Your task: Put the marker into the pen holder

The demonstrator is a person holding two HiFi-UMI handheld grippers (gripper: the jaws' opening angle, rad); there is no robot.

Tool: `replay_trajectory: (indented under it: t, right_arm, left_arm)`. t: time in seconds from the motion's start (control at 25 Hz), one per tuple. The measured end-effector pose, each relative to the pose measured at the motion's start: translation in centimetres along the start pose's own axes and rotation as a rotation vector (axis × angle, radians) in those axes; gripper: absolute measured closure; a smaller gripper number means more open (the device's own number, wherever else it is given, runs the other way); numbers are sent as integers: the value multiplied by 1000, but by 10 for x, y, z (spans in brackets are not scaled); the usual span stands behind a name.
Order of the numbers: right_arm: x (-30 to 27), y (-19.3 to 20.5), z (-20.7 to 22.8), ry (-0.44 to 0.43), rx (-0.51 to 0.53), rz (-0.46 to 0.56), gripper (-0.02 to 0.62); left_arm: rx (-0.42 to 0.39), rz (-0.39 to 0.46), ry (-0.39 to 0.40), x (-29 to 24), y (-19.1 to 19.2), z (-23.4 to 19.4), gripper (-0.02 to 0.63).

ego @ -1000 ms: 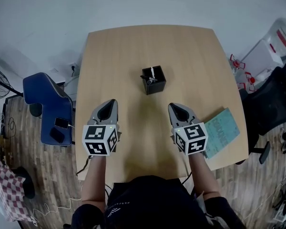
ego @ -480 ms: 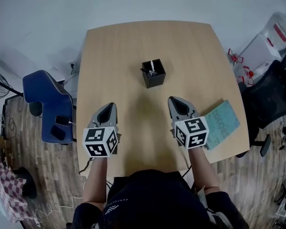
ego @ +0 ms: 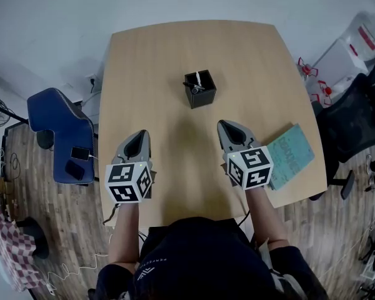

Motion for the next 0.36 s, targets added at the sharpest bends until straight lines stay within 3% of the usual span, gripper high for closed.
replay_trajectory:
  t: [0.36]
  right_arm:
    - [-4,0,-2,-21,-11,0,594]
  left_arm:
    - [-5,-3,-10,-1,1,0,598]
Point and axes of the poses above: the fingertips, and each gripper's own axes: x backward along the fingers, z to its right, y out of its underside, the point moved 4 cm from there along x, backward along the fingers, and after that the axes turned 14 degrees about y, right-handed, at the moved point
